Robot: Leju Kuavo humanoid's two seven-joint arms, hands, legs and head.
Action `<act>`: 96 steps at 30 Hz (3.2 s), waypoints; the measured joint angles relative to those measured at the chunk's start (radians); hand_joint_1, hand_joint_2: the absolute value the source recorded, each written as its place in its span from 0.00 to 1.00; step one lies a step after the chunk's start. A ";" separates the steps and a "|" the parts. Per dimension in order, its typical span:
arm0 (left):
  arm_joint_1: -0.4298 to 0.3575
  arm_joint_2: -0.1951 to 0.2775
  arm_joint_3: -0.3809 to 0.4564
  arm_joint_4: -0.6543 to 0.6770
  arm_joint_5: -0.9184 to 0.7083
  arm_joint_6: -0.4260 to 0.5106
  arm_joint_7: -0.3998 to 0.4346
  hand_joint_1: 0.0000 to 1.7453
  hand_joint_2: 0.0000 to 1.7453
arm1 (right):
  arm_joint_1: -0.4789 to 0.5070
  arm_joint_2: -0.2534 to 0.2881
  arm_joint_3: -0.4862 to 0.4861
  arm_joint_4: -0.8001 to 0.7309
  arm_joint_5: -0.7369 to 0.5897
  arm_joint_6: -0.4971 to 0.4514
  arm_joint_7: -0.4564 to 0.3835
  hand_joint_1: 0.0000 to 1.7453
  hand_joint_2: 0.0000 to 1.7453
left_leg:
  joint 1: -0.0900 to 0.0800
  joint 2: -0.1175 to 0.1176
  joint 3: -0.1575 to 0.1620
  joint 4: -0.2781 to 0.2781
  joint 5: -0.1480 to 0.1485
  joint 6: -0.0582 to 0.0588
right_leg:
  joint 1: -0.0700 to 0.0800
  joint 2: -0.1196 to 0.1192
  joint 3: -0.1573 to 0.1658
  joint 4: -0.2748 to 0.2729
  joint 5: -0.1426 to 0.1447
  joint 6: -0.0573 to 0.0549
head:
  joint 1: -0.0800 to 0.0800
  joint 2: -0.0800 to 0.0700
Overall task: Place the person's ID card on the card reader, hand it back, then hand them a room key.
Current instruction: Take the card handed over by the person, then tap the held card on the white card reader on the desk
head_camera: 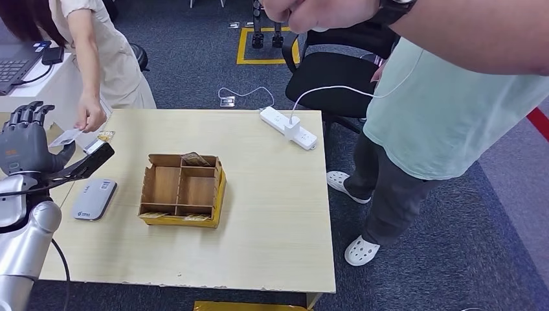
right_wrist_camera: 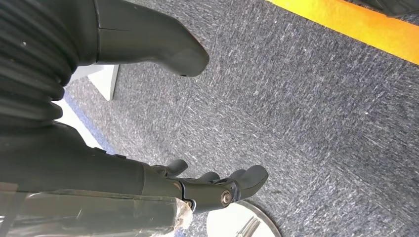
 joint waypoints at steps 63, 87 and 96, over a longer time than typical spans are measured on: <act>0.246 -0.017 -0.054 0.127 -0.260 0.076 0.041 1.00 1.00 | -0.009 -0.007 -0.035 -0.001 0.003 0.005 -0.007 0.00 1.00 | 0.000 0.001 -0.001 0.000 -0.001 0.001 | 0.000 0.000 0.000 0.000 0.000 0.000 | 0.000 0.000; 0.157 -0.072 -0.054 0.274 -0.351 0.157 0.171 1.00 1.00 | -0.009 -0.007 -0.041 -0.001 0.011 0.001 0.000 0.00 1.00 | 0.000 0.000 -0.001 0.000 0.000 0.001 | 0.000 -0.001 0.000 0.000 0.000 0.000 | 0.000 0.000; 0.136 -0.083 -0.054 0.342 -0.384 0.172 0.186 1.00 1.00 | -0.009 -0.007 -0.042 -0.001 0.015 0.001 0.000 0.00 1.00 | 0.000 0.000 -0.001 0.000 0.000 0.001 | 0.000 0.000 0.000 0.000 0.000 0.000 | 0.000 0.000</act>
